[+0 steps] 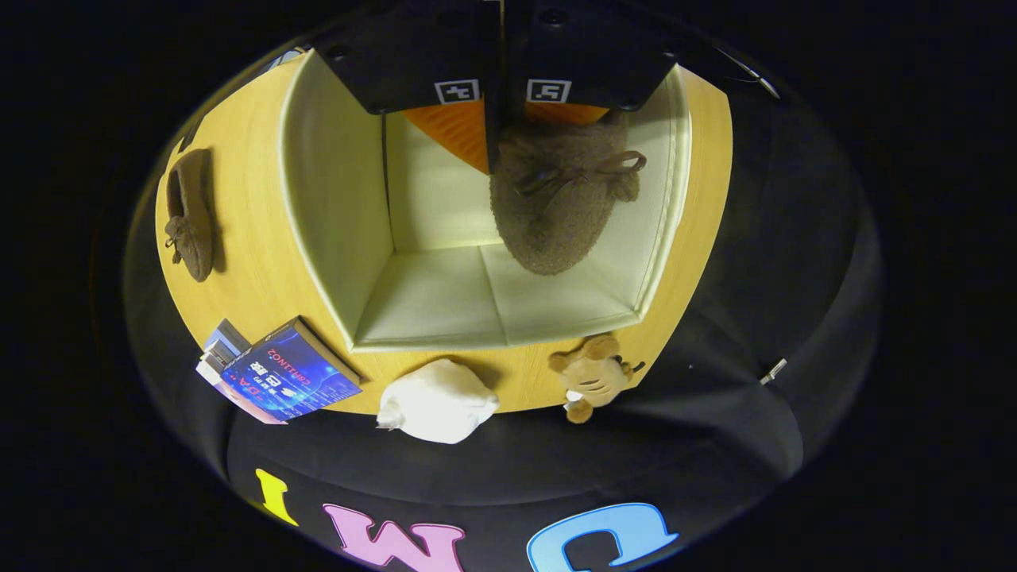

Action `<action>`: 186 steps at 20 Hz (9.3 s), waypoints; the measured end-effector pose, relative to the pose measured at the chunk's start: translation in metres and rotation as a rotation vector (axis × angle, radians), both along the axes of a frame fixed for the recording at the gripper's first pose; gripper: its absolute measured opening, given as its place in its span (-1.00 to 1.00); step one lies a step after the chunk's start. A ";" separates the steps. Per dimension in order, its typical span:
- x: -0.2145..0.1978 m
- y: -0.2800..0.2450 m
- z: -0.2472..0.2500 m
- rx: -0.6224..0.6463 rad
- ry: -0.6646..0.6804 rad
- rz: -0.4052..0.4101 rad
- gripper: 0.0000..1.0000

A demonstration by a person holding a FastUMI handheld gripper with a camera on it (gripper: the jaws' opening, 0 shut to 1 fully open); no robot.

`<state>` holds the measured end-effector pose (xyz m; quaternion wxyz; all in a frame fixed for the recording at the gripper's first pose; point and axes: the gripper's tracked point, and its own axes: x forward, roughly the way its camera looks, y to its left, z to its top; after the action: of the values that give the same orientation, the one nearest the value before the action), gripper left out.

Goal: Open the storage box then place both shoes into the box .Put the left shoe in first, then the right shoe, with the right side of both shoes facing outward in a uniform manner.

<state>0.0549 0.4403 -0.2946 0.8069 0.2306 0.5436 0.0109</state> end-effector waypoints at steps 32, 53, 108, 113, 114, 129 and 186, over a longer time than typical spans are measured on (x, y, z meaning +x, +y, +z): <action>-0.030 -0.050 0.091 0.185 -0.228 0.182 0.97; -0.167 -0.347 -0.002 -0.167 -0.250 0.211 0.97; -0.014 -0.207 0.135 -0.023 -0.379 0.043 -0.85; -0.001 -0.138 0.137 -0.026 -0.343 0.075 -0.86; 0.000 -0.129 0.134 -0.029 -0.330 0.070 -0.85; -0.019 -0.087 0.067 -0.082 -0.147 0.064 -0.53; -0.048 -0.434 0.176 -0.339 -0.788 -0.007 0.95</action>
<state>0.0064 0.0062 -0.1190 0.9795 0.0747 0.1872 0.0059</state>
